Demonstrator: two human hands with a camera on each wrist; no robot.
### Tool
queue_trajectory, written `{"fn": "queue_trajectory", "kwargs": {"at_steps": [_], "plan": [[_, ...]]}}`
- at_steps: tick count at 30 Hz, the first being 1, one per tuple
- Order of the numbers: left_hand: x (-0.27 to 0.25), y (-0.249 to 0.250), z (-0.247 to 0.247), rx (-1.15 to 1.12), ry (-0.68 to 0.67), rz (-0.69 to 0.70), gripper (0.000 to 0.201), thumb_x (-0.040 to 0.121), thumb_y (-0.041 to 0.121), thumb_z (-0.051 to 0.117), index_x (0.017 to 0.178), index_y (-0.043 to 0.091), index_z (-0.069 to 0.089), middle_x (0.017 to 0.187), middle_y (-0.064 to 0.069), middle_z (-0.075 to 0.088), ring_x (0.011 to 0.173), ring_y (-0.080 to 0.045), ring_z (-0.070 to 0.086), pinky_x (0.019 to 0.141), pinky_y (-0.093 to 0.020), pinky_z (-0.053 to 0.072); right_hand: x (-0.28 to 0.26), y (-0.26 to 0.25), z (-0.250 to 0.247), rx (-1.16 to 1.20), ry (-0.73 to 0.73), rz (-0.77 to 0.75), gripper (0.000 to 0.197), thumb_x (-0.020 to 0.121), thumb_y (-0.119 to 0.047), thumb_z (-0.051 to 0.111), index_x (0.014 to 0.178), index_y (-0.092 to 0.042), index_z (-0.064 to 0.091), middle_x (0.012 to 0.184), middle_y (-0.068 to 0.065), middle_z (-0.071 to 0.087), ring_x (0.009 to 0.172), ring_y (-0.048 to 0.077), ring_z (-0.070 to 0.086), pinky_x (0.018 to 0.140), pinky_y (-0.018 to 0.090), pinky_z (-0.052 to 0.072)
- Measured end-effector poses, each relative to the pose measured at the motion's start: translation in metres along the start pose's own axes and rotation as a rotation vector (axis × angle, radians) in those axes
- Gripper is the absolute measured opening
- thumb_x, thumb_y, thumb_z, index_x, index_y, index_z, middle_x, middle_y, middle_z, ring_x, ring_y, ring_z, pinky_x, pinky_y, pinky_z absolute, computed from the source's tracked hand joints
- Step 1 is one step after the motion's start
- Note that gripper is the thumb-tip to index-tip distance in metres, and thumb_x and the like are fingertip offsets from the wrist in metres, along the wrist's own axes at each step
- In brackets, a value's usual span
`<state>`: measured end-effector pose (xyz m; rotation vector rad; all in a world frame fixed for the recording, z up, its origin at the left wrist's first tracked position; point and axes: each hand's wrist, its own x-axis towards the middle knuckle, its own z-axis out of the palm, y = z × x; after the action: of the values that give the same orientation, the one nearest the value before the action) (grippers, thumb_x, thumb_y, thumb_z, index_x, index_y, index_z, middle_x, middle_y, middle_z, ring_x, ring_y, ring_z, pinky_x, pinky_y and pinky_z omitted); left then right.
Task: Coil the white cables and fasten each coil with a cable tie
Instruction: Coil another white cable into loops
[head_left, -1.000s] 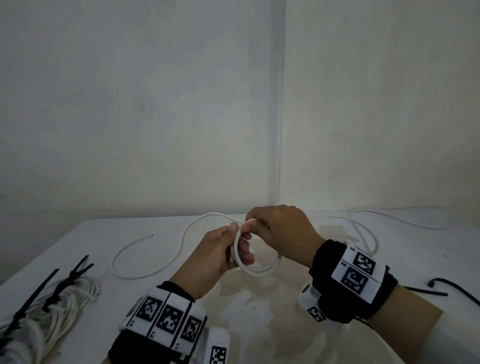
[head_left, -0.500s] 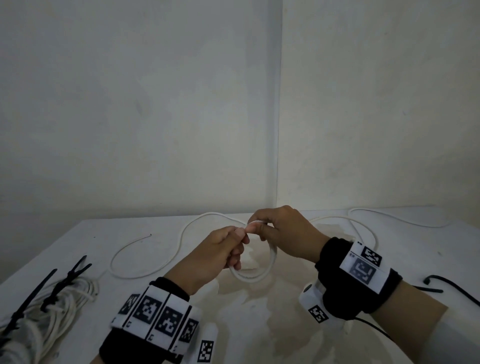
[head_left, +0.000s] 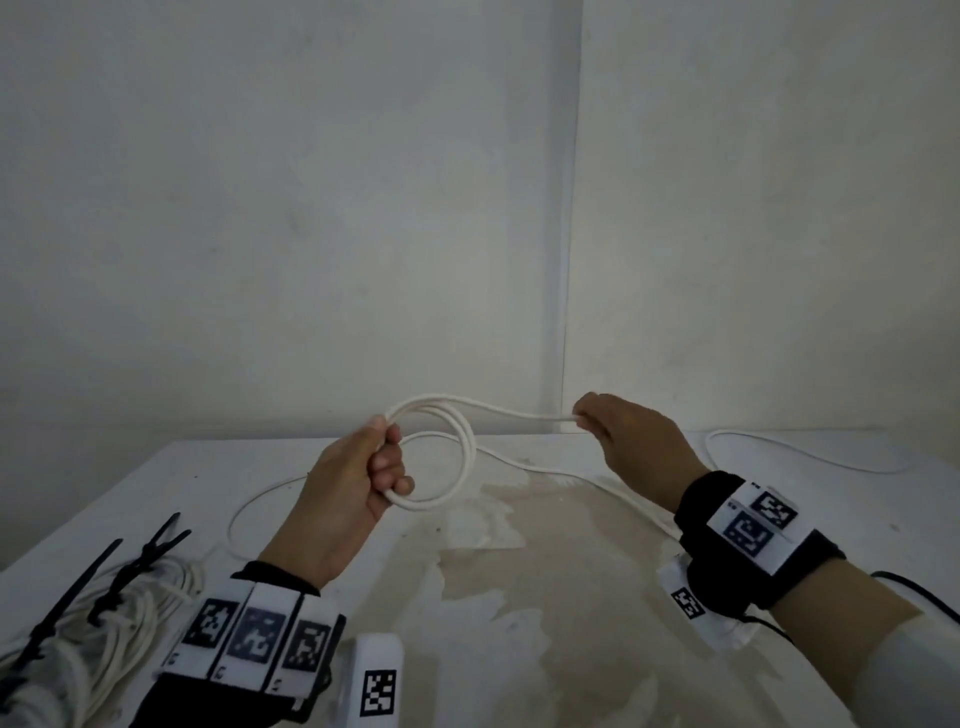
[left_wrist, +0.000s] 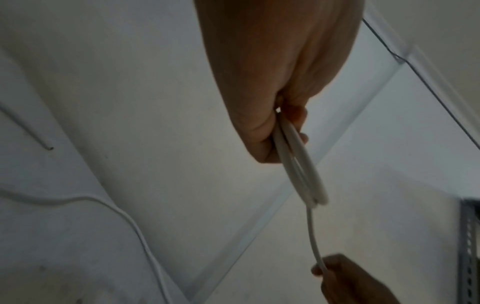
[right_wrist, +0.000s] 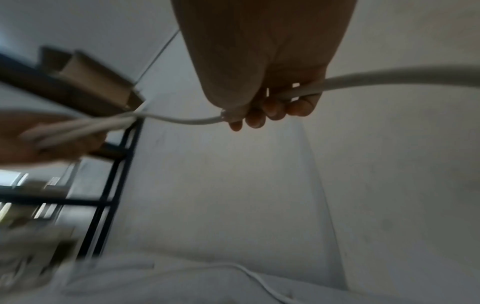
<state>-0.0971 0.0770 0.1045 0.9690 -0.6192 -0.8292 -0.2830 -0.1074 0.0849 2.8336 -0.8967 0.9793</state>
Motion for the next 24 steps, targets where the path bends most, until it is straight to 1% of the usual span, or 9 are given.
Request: {"fn": "queue_trajectory", "kwargs": {"at_steps": [2,4,6,8,11,14,16,20,24], "plan": [[0.004,0.0,0.003,-0.022,0.049,0.047,0.033,0.1,0.02,0.032,0.074,0.009,0.048,0.043,0.009,0.034,0.037,-0.003,0.031,0.042,-0.016,0.039,-0.002,-0.015,0.004,-0.142,-0.1,-0.074,0.007,0.078,-0.007,0.066,0.082,-0.01,0.061,0.069,0.008,0.056,0.05,0.029,0.056,0.04,0.024,0.023],[0.009,0.0,0.008,-0.015,0.109,0.112,0.032,0.1,0.02,0.032,0.072,0.011,0.046,0.041,0.01,0.035,0.036,-0.003,0.032,0.044,-0.016,0.039,-0.005,-0.029,0.015,-0.268,-0.131,-0.143,0.025,0.056,-0.011,0.083,0.071,-0.015,0.064,0.059,0.002,0.054,0.038,0.019,0.052,0.033,0.019,0.015],[0.014,-0.002,0.014,0.06,0.173,0.202,0.032,0.1,0.018,0.032,0.071,0.013,0.045,0.043,0.009,0.037,0.036,-0.002,0.033,0.046,-0.016,0.039,-0.013,-0.048,0.017,-0.324,-0.046,-0.233,0.01,0.067,-0.023,0.074,0.068,-0.018,0.065,0.059,-0.002,0.056,0.039,0.014,0.052,0.031,0.017,0.022],[0.016,-0.008,0.017,0.199,0.221,0.291,0.032,0.1,0.019,0.031,0.072,0.014,0.045,0.053,0.003,0.038,0.038,-0.001,0.035,0.05,-0.017,0.038,-0.022,-0.061,0.02,-0.335,0.01,-0.32,0.017,0.076,-0.025,0.053,0.065,-0.019,0.063,0.059,-0.004,0.055,0.042,0.013,0.052,0.035,0.017,0.018],[0.015,-0.02,0.023,0.37,0.254,0.358,0.03,0.101,0.022,0.029,0.076,0.017,0.046,0.063,0.001,0.036,0.042,0.0,0.04,0.058,-0.019,0.04,-0.03,-0.074,0.021,-0.393,0.012,-0.348,0.004,0.064,-0.017,0.063,0.062,-0.02,0.061,0.058,-0.004,0.054,0.043,0.013,0.05,0.041,0.02,0.013],[0.012,-0.029,0.029,0.469,0.264,0.375,0.029,0.101,0.023,0.028,0.077,0.02,0.046,0.065,0.002,0.038,0.052,-0.005,0.042,0.063,-0.024,0.04,-0.034,-0.085,0.022,-0.416,-0.017,-0.386,0.02,0.061,-0.008,0.043,0.057,-0.021,0.058,0.057,-0.005,0.051,0.043,0.012,0.046,0.041,0.021,0.013],[0.01,-0.033,0.032,0.515,0.257,0.372,0.029,0.101,0.024,0.027,0.078,0.021,0.046,0.066,0.002,0.039,0.058,-0.01,0.041,0.065,-0.026,0.041,-0.034,-0.09,0.022,-0.434,-0.006,-0.423,0.016,0.058,-0.008,0.047,0.054,-0.021,0.055,0.055,-0.005,0.05,0.042,0.011,0.044,0.041,0.021,0.012],[0.005,-0.043,0.038,0.568,0.171,0.287,0.028,0.1,0.022,0.031,0.078,0.016,0.047,0.066,0.002,0.041,0.06,-0.011,0.043,0.061,-0.023,0.041,-0.031,-0.093,0.021,-0.459,-0.056,-0.494,0.021,0.057,-0.02,0.079,0.055,-0.021,0.058,0.056,-0.005,0.052,0.036,0.011,0.042,0.041,0.021,0.014],[0.003,-0.049,0.035,0.694,0.002,0.153,0.029,0.099,0.026,0.033,0.081,0.012,0.051,0.07,-0.002,0.049,0.066,-0.017,0.048,0.063,-0.032,0.041,-0.031,-0.093,0.016,-0.363,0.051,-0.55,0.033,0.059,-0.042,0.083,0.066,-0.016,0.064,0.067,0.001,0.066,0.034,0.012,0.048,0.038,0.018,0.021]]}}
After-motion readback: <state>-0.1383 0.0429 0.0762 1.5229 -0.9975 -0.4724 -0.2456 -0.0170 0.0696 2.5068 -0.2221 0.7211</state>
